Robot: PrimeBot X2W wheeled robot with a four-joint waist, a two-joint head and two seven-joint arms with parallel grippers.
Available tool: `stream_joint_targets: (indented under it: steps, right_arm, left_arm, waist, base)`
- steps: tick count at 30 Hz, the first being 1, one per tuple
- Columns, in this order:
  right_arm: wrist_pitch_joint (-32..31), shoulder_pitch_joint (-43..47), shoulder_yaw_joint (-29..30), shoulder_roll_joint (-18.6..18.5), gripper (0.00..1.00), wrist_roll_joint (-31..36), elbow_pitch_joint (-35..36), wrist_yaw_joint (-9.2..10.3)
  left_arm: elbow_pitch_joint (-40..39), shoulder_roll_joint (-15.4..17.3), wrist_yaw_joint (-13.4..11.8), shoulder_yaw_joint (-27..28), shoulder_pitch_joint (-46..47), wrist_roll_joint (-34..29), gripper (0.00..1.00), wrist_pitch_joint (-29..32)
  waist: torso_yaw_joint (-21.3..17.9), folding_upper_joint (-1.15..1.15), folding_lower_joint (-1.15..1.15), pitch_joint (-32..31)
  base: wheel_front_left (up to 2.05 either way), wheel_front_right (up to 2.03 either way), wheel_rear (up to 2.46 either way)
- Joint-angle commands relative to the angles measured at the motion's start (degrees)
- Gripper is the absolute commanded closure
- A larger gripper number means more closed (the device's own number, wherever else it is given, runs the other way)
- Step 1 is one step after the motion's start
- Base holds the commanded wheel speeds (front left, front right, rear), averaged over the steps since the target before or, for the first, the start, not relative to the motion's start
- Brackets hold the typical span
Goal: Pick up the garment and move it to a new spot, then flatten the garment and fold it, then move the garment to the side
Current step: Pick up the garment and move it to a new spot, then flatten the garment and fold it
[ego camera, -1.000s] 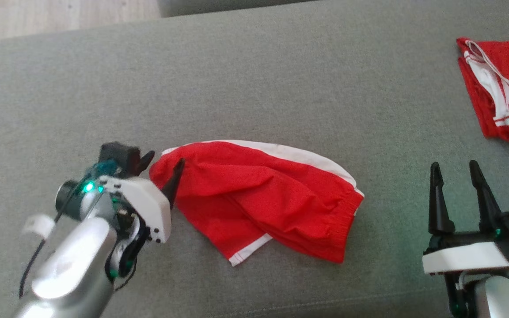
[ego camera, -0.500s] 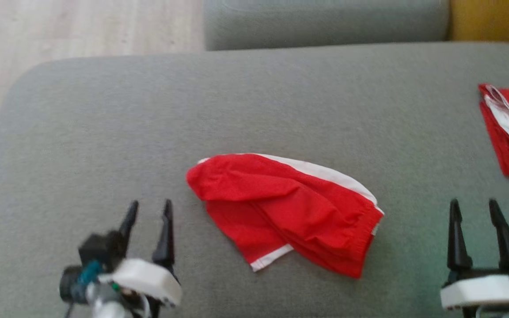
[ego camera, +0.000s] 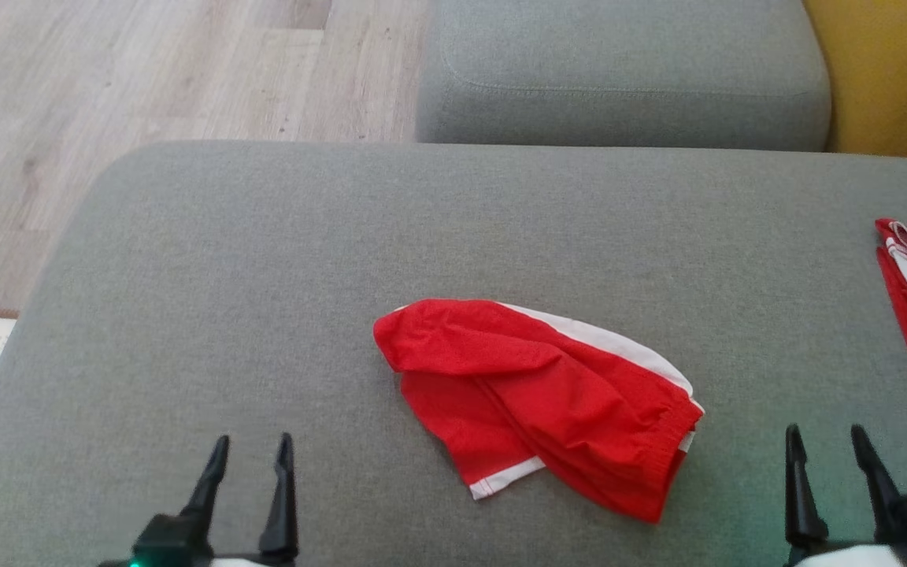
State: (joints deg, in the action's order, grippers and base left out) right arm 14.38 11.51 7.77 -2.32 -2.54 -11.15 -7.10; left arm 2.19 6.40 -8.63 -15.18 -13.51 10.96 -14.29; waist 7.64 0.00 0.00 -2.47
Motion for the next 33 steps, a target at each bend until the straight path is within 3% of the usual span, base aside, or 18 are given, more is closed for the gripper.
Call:
stream_joint_targets:
  steps: [1,7,15,33]
  right_arm:
    - [0.6,-0.9,-1.4,-0.6,0.0,-0.4,1.3,-0.39]
    - [0.6,-0.9,-2.2,-0.6,0.0,-1.0,0.9,-0.39]
    - [0.6,-1.3,-2.7,-0.6,0.0,-1.1,0.7,-0.39]
    - [0.6,-2.5,-5.1,-0.6,0.0,-3.8,1.1,-0.39]
  left_arm:
    - [-2.1,-0.8,0.6,3.0,2.0,-0.8,0.0,-0.7]
    - [-2.1,-2.3,3.4,6.4,1.6,-2.8,0.0,-0.7]
    - [-1.4,-3.2,5.2,8.0,1.5,-3.8,0.0,-0.7]
    - [-1.9,-3.5,5.0,6.3,2.9,-2.7,0.0,-0.7]
  waist:
    - [0.1,0.0,0.0,-0.1]
    - [-0.1,0.0,0.0,-0.3]
    - [-0.6,0.0,0.0,-0.1]
    - [-2.3,0.0,0.0,0.6]
  base:
    - [0.0,0.0,0.0]
    - [0.0,0.0,0.0]
    - [0.0,0.0,0.0]
    - [0.0,0.0,0.0]
